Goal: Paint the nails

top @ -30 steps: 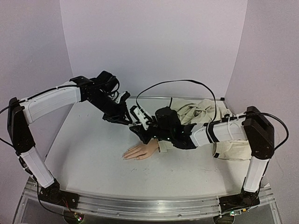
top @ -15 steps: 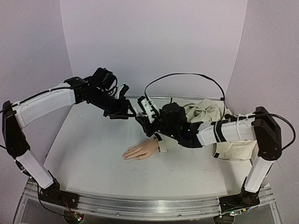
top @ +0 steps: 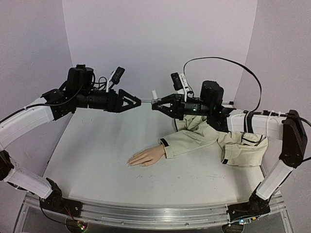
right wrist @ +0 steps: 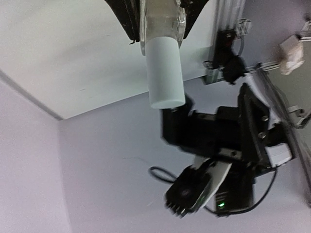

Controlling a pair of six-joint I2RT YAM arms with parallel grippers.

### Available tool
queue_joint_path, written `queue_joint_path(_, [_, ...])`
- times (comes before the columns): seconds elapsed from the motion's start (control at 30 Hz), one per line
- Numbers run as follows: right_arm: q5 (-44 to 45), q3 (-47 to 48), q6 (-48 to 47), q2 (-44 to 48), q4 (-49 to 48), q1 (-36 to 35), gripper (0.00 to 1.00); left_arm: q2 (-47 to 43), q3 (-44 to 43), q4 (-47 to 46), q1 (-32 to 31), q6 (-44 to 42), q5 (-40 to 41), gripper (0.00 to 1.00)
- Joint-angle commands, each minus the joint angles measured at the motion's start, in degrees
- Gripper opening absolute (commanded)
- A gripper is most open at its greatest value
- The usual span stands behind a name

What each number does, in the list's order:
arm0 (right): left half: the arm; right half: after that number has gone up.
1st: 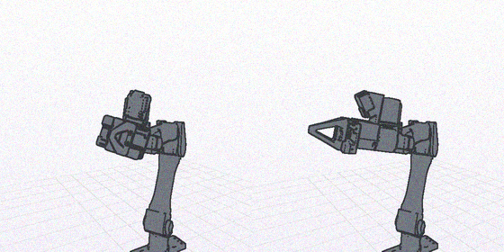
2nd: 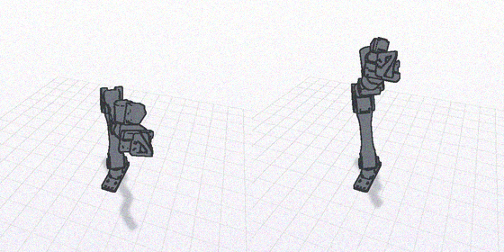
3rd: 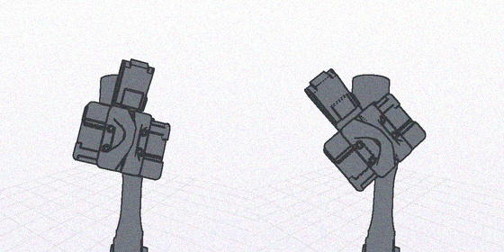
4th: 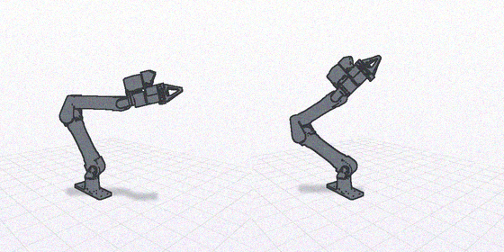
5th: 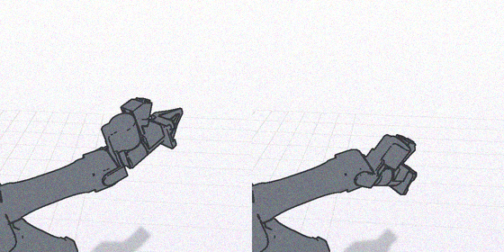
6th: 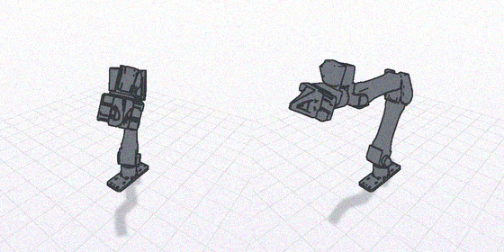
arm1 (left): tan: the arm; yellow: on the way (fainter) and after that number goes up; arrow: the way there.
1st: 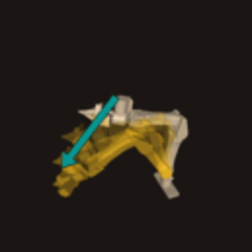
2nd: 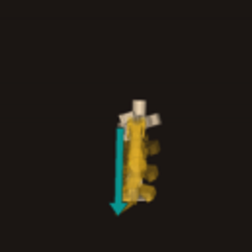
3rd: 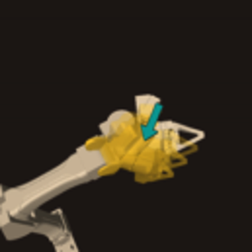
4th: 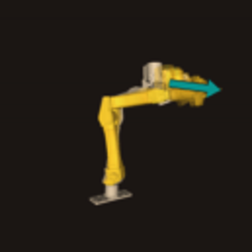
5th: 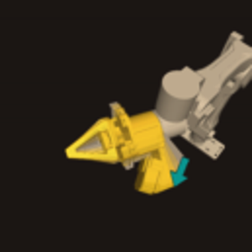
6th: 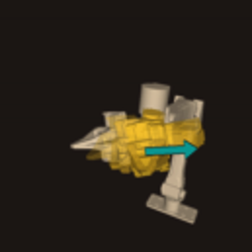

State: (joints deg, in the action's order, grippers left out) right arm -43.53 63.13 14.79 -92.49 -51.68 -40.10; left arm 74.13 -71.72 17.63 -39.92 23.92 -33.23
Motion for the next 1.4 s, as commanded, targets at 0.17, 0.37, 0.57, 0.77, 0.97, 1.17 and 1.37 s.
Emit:
queue_joint_path(0.17, [-19.84,4.86,13.27,-3.49,-12.99,-0.85,0.0,5.53,-8.27,-13.2,0.06,-2.78,-11.66,0.77])
queue_joint_path(0.37, [-19.64,4.96,15.35,-4.42,-16.27,-1.16,0.0,7.79,-8.95,-18.22,-0.78,-0.9,-18.71,0.69])
queue_joint_path(0.57, [-20.1,5.6,16.54,-5.73,-17.46,-1.3,0.0,9.19,-10.23,-19.95,-1.99,-0.69,-20.78,0.57])
queue_joint_path(0.77, [-19.58,5.6,16.59,-6.12,-17.8,-1.41,0.0,11.22,-11.14,-20.09,-2.27,-0.15,-20.99,0.45])
queue_joint_path(0.97, [-17.88,5.18,16.64,-5.76,-18.35,-1.32,0.0,12.08,-10.94,-20.09,-2.27,-0.4,-20.21,0.38])
queue_joint_path(1.17, [-12.51,3.49,14.75,-3.84,-18.2,-1.26,0.0,11.53,-9.38,-19.89,-2.27,-1.89,-16.95,0.24])
queue_joint_path(1.37, [-2.37,2.88,10.17,-1.97,-12.16,-0.88,0.0,10.71,-8.13,-18.0,-2.27,-3.77,-9.84,0.05])
